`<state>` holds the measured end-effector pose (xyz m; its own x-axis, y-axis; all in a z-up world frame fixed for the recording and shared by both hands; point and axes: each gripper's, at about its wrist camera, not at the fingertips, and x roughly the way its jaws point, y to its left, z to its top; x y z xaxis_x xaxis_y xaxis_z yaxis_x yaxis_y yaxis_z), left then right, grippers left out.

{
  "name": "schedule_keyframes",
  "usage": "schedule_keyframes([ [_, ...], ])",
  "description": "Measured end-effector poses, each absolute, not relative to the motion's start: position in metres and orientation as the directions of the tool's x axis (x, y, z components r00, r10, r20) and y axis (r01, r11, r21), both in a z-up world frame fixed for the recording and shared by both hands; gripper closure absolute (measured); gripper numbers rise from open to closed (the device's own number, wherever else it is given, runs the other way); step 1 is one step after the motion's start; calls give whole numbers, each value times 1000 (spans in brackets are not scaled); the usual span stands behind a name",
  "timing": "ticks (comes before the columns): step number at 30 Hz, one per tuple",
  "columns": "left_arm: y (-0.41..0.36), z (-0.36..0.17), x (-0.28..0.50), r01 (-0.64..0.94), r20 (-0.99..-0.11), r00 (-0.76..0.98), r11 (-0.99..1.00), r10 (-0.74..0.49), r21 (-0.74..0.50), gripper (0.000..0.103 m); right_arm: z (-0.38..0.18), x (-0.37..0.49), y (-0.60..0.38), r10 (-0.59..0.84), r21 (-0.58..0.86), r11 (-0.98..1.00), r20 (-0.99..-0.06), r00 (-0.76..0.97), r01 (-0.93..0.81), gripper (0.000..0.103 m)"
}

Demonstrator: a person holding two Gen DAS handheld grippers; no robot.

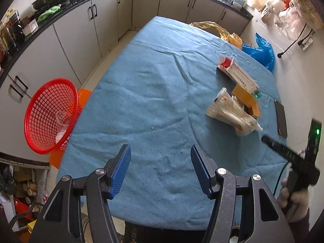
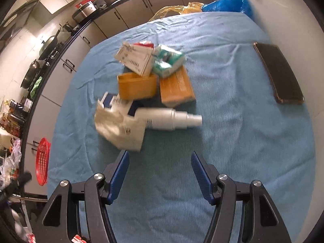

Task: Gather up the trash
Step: 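Bring both tools back over the remaining trash on the table, then grasp the white-and-red packet with the left tool while the right grasps the white spray bottle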

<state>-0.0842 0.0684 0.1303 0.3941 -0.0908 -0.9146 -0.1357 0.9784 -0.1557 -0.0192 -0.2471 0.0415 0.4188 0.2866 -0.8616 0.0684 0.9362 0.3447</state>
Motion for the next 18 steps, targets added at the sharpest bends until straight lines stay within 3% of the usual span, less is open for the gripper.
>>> schedule_keyframes([
  [7, 77, 116, -90, -173, -930, 355, 971, -96, -167, 43, 45, 16, -235, 306, 354, 935, -851, 427, 35, 36],
  [11, 88, 107, -90, -219, -935, 335, 955, -118, -199, 43, 37, 38, -210, 330, 350, 936, -856, 398, -23, 51],
  [15, 95, 104, -88, -243, -936, 334, 949, -112, -200, 43, 18, 38, -166, 422, 412, 906, -860, 287, -99, 52],
  [18, 100, 102, -84, -261, -936, 332, 942, -119, -212, 43, 6, 28, -136, 569, 549, 822, -806, 163, -154, 51],
])
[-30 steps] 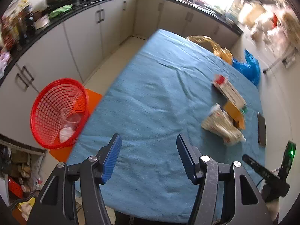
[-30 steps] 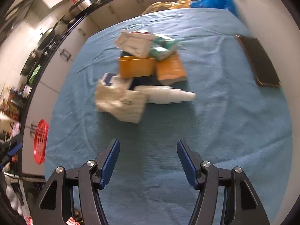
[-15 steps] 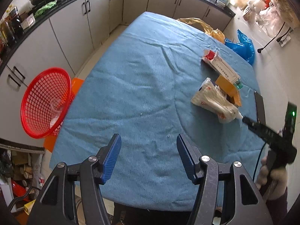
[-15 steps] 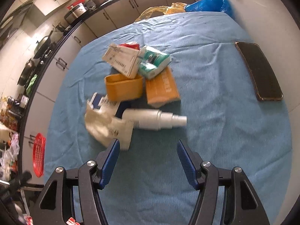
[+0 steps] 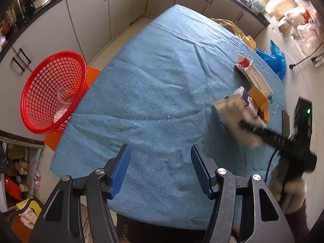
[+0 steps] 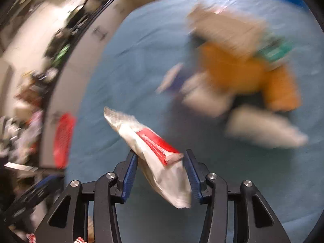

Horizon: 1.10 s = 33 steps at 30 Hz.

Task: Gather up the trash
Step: 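Grasp the white-and-red packet with the left tool while the right grasps the white spray bottle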

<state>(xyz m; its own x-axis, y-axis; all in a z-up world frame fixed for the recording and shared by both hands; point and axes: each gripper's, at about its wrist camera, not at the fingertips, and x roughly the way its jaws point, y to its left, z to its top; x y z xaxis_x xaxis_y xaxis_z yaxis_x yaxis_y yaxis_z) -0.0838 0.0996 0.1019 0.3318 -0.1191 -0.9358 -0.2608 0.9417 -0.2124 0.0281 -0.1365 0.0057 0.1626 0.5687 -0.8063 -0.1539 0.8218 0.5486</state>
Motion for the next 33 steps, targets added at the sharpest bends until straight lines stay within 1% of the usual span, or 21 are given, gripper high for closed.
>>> schedule_keyframes([
  [2, 100, 100, -79, -265, -935, 330, 937, -132, -226, 43, 5, 23, -131, 611, 591, 790, -779, 138, -160, 51],
  [4, 98, 99, -73, -258, -935, 326, 938, -140, -231, 41, 6, 20, -137, 628, 611, 778, -765, 142, -144, 49],
  [6, 89, 94, -66, -233, -937, 312, 943, -160, -239, 39, 7, 18, -153, 622, 611, 783, -767, 160, -114, 43],
  [7, 85, 90, -63, -221, -937, 301, 943, -178, -250, 38, 8, 17, -162, 615, 607, 788, -770, 170, -100, 42],
  [10, 70, 75, -50, -185, -934, 256, 935, -251, -302, 38, 10, 13, -189, 579, 579, 813, -789, 207, -63, 38],
  [16, 41, 46, -29, -154, -941, 175, 936, -289, -316, 38, 12, 4, -236, 465, 487, 873, -841, 278, 12, 35],
  [17, 38, 42, -26, -155, -940, 158, 933, -301, -325, 36, 13, 4, -240, 452, 476, 879, -845, 286, 17, 35],
  [19, 30, 34, -18, -154, -929, 140, 919, -343, -363, 30, 18, 5, -251, 410, 440, 898, -855, 318, 26, 35],
  [20, 27, 31, -15, -157, -927, 136, 916, -350, -369, 29, 23, 8, -255, 390, 421, 907, -857, 337, 21, 34],
  [22, 21, 26, -6, -165, -925, 135, 912, -356, -375, 26, 31, 15, -256, 360, 383, 924, -859, 363, -9, 30],
  [24, 13, 20, 2, -163, -930, 130, 918, -343, -362, 24, 40, 25, -251, 298, 293, 953, -867, 400, -76, 26],
  [25, 10, 18, 5, -161, -931, 120, 919, -344, -360, 20, 41, 29, -247, 271, 251, 963, -870, 412, -101, 25],
  [26, 6, 19, 8, -159, -936, 126, 924, -329, -347, 19, 41, 36, -240, 233, 190, 972, -875, 425, -142, 25],
  [28, -3, 19, 9, -146, -949, 121, 940, -291, -307, 19, 36, 42, -227, 194, 112, 971, -883, 427, -210, 24],
  [29, -5, 19, 9, -140, -951, 119, 944, -284, -299, 20, 33, 45, -221, 179, 81, 968, -888, 423, -238, 24],
  [30, -6, 20, 8, -135, -951, 117, 944, -286, -301, 25, 28, 49, -212, 155, 37, 960, -896, 416, -277, 24],
  [31, -5, 21, 5, -131, -946, 121, 940, -299, -314, 48, 23, 51, -206, 139, 10, 953, -902, 409, -303, 24],
  [32, -5, 22, 3, -125, -945, 115, 939, -306, -319, 62, 18, 52, -202, 131, -5, 947, -907, 401, -320, 24],
  [33, -2, 23, 1, -122, -949, 111, 943, -296, -308, 62, 13, 54, -199, 126, -11, 944, -911, 392, -330, 24],
])
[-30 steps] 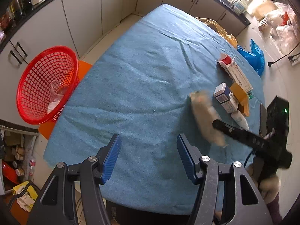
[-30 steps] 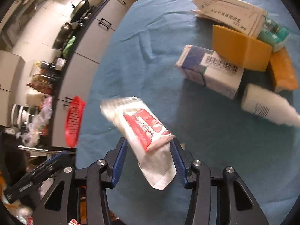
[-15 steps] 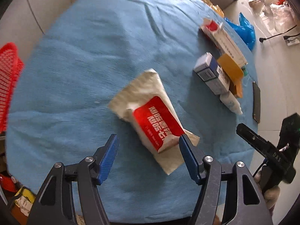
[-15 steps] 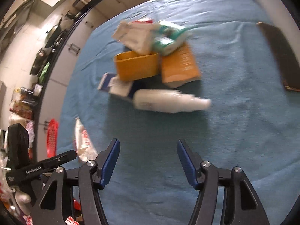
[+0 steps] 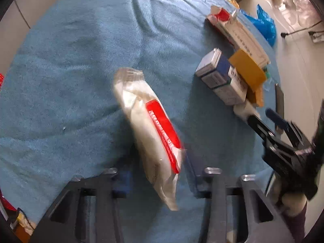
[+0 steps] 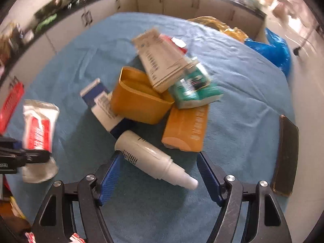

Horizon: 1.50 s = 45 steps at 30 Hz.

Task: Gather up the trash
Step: 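Grasp the white-and-red packet with the left tool while the right grasps the white spray bottle, then carry packet and bottle to the red basket and open the left tool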

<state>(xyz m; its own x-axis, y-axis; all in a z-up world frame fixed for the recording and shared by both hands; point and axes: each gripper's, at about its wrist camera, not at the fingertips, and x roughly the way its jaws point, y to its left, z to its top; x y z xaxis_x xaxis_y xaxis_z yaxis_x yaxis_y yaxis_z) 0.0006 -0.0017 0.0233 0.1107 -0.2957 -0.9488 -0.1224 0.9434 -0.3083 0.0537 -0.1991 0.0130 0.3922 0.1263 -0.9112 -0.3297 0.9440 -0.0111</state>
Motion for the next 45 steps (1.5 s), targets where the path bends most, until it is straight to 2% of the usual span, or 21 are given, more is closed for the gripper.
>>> schedule_keyframes([
  [1, 1, 26, -1, -126, -948, 121, 943, -294, -308, 63, 8, 56, -197, 127, -8, 942, -917, 378, -336, 24],
  [2, 5, 31, -4, -124, -948, 129, 943, -292, -308, 64, 5, 57, -196, 133, 4, 941, -923, 360, -338, 34],
  [3, 9, 35, -7, -122, -946, 136, 943, -293, -309, 64, 1, 60, -196, 153, 40, 943, -934, 323, -331, 58],
  [5, 16, 41, -12, -123, -943, 148, 940, -300, -318, 65, -1, 60, -199, 206, 124, 948, -942, 265, -295, 70],
  [8, 26, 50, -20, -122, -938, 165, 937, -306, -328, 65, -3, 56, -203, 369, 329, 913, -918, 147, -242, 70],
  [10, 29, 52, -23, -119, -939, 173, 940, -298, -320, 64, -4, 49, -200, 393, 359, 904, -911, 122, -232, 70],
  [17, 47, 36, -28, -152, -955, 159, 950, -249, -272, 63, -4, 25, -180, 302, 258, 937, -937, 176, -237, 69],
  [19, 50, 33, -29, -159, -957, 154, 950, -247, -271, 63, -3, 24, -177, 294, 252, 942, -938, 184, -221, 66],
  [23, 54, 26, -26, -180, -952, 143, 939, -271, -294, 61, -2, 19, -181, 341, 316, 938, -917, 207, -144, 50],
  [27, 62, 21, -24, -213, -937, 146, 915, -316, -342, 60, 0, 20, -175, 316, 296, 948, -924, 213, -119, 47],
  [29, 68, 21, -24, -229, -930, 149, 903, -337, -364, 60, 0, 21, -172, 292, 275, 955, -934, 206, -110, 47],
  [31, 75, 23, -26, -250, -931, 167, 899, -326, -359, 63, 0, 27, -167, 254, 238, 966, -946, 201, -101, 65],
  [32, 79, 26, -28, -254, -929, 183, 898, -321, -360, 65, 1, 28, -168, 243, 227, 969, -950, 196, -100, 70],
  [45, 157, 97, -67, -281, -886, 408, 893, -220, -351, 65, 47, 0, -124, 326, 294, 940, -923, 202, -175, 70],
])
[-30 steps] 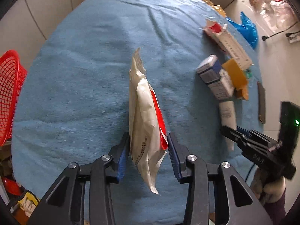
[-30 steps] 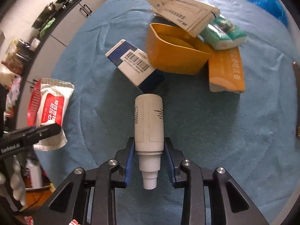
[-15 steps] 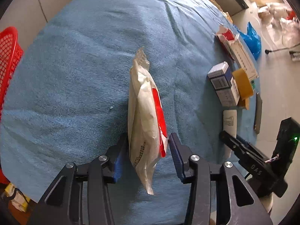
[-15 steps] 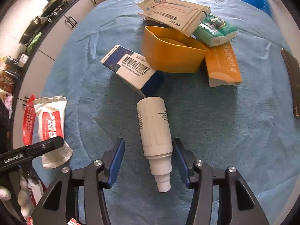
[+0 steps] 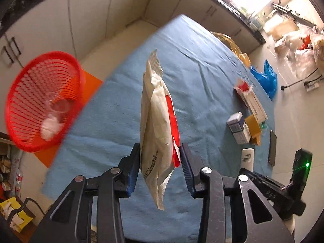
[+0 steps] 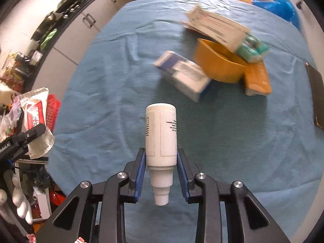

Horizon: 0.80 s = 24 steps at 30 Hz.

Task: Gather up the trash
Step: 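Carry packet and bottle to the red basket and open the left tool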

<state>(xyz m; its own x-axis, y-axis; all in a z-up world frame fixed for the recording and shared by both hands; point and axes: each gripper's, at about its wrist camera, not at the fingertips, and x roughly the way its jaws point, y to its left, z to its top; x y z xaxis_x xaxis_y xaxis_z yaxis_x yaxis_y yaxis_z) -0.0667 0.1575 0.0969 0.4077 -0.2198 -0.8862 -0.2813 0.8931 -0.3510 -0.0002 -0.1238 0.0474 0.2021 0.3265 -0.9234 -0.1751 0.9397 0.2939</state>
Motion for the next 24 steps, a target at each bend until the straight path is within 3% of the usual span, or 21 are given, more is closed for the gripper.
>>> schedule_keyframes([
  [16, 276, 112, -126, -452, -858, 501, 811, -116, -373, 65, 67, -1, 34, 383, 301, 839, -918, 99, -454, 70],
  [24, 332, 102, -150, -555, -864, 499, 741, -67, -378, 65, 71, 4, 115, 456, 383, 753, -890, 5, -536, 70],
])
